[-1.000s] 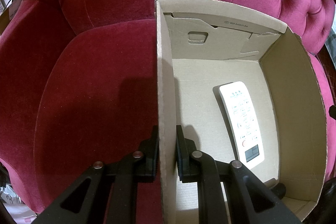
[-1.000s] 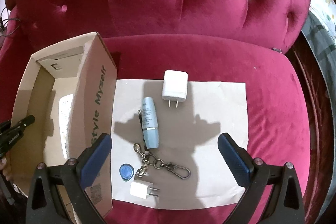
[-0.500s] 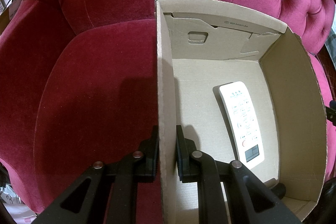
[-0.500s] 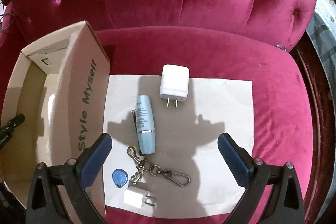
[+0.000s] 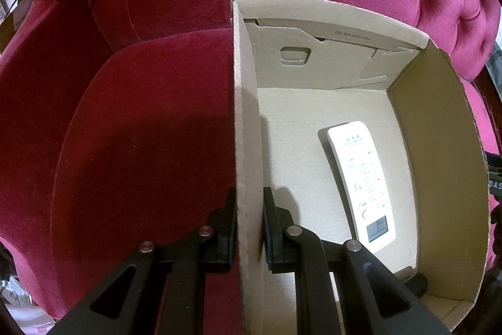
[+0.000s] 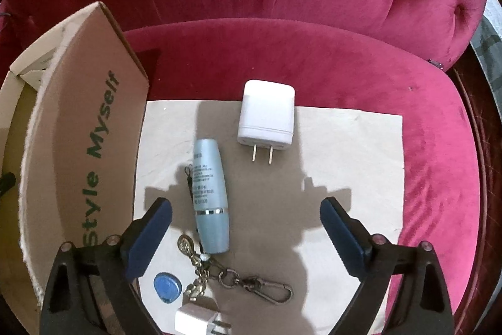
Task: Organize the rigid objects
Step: 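Grasp the light-blue bottle with the right gripper, then lift the light-blue bottle and carry it with the right gripper into the box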
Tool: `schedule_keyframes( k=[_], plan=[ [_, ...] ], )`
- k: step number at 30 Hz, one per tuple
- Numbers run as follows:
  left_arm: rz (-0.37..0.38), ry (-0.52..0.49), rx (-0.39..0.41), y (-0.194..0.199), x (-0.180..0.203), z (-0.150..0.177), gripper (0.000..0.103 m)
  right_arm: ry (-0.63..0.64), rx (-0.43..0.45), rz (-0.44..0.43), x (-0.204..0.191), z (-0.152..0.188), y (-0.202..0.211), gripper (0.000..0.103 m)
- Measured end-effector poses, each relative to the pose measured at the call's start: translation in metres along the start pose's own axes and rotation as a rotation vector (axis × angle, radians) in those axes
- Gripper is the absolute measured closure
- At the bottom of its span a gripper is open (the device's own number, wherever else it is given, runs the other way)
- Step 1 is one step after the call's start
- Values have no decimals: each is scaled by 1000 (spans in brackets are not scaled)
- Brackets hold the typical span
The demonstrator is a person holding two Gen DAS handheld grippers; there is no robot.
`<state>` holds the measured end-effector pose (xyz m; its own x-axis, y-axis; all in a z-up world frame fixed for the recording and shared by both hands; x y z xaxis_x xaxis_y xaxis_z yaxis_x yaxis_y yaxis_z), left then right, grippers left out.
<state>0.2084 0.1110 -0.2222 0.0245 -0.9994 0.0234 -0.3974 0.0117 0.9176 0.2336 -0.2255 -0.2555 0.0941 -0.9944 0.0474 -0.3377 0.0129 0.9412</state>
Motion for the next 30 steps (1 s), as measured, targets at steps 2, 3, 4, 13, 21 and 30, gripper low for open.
schedule_keyframes(
  k=[2, 3, 4, 13, 21, 30],
  plan=[
    [0, 0, 0, 0, 0, 0, 88, 2, -7, -4, 1, -3, -5, 11],
    [-1, -1, 0, 0, 0, 0, 88, 5, -12, -6, 0, -4, -8, 12],
    [-2, -2, 0, 0, 1, 0, 88, 8, -14, -8, 0, -5, -10, 14],
    [-2, -2, -3, -1, 2, -1, 88, 0, -54, -71, -4, -14, -23, 60],
    [-3, -2, -6, -2, 3, -1, 88, 19, -38, -77, -7, -16, -20, 76],
    [-3, -3, -5, -2, 3, -1, 88, 17, -32, -67, -21, -11, -4, 76]
  ],
)
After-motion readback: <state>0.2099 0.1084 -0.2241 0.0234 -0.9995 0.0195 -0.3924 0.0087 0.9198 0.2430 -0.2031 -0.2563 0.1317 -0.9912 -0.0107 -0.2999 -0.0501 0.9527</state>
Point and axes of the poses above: each gripper's, at about its wrist camera, not at the fingertips, and y roughly against the way its jaws point, x to its right, z to its underside, the point moved 3 cm from there along -y, roughly the way its jaws point, and after that the axes turned 5 degrees about y, right-handed, at the moved point
